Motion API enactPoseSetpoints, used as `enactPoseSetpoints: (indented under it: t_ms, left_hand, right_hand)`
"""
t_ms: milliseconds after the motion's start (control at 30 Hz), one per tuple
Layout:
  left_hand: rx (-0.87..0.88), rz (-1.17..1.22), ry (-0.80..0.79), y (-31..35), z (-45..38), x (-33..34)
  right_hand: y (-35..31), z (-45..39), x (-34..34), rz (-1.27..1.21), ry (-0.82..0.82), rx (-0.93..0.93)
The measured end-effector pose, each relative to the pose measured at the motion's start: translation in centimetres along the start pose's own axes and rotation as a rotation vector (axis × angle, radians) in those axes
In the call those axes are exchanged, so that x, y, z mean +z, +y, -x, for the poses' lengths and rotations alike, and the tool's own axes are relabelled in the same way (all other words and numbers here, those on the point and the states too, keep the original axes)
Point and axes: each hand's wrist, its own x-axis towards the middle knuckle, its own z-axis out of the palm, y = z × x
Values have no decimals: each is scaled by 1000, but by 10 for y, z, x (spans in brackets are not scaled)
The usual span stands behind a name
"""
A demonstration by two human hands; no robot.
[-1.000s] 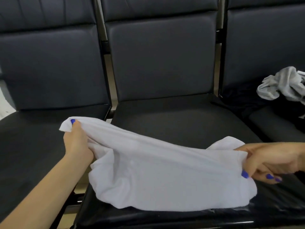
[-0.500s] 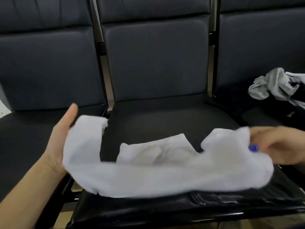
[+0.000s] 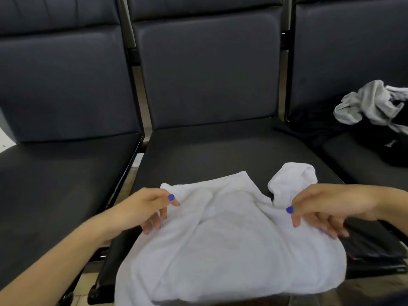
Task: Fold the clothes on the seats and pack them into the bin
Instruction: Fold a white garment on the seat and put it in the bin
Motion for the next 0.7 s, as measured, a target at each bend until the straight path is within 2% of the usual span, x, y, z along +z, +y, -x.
enactPoseSetpoints:
  t_ms: [33, 100, 167, 267, 367, 433, 567, 700]
  left_hand:
    - [70, -131, 68, -5, -8, 5]
    - [152, -451, 85, -13, -19, 13]
    - [112, -697, 56, -16, -26, 22]
    - [135, -762, 169, -15, -40, 34]
    - [161, -781, 236, -8, -53, 45]
    - [172, -843, 176, -4, -61, 53]
    - [124, -775, 120, 10, -76, 66]
    - [71, -859, 206, 12, -83, 69]
  right_hand:
    - [1, -9, 0, 38, 110, 2]
    - [10, -26, 0, 157, 282, 26]
    - [14, -37, 1, 252, 364, 109]
    - [18, -52, 6, 274, 401, 206]
    - [17, -66, 11, 59, 471, 122]
    - [15, -75, 14, -110, 526, 33]
    - [5, -82, 14, -565, 577, -127]
    - [5, -73, 1, -848, 626, -161]
